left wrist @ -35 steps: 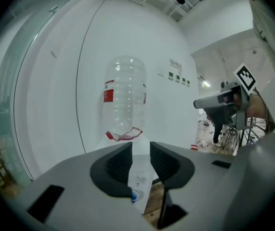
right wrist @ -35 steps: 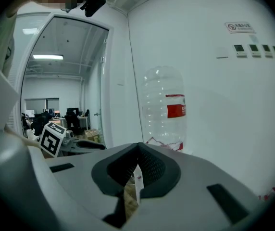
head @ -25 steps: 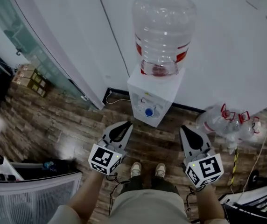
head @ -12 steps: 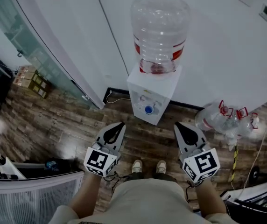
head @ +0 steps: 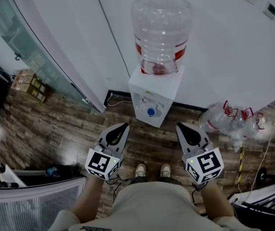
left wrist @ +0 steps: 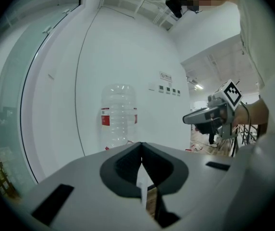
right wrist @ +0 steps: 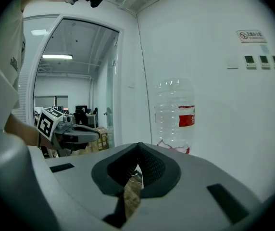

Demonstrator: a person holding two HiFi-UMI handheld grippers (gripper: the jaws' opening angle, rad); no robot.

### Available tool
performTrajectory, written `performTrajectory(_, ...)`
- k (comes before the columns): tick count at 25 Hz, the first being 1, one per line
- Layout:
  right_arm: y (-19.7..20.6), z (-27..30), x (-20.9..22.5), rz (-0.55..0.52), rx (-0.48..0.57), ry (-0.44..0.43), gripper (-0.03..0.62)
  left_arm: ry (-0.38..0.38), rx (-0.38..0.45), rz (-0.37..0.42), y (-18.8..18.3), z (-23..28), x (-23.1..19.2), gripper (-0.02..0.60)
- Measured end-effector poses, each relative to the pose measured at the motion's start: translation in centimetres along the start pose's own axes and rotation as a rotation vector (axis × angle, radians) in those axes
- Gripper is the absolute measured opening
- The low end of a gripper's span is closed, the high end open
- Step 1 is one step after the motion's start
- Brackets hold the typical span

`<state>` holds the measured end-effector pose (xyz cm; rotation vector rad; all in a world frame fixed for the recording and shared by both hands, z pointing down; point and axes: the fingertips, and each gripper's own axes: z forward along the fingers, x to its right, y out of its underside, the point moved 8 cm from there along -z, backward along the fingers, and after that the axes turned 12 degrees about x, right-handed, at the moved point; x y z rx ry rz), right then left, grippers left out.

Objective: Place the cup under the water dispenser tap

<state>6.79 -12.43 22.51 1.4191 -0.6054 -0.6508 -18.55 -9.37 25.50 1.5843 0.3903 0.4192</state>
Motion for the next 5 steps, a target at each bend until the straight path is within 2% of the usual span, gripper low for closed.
performTrajectory(5, 0.12, -0.06, -0.39, -0.007, 0.000, -0.010, 0.006, 0.005, -0.009, 0.000, 0.11, 0.10, 0.09, 0.006)
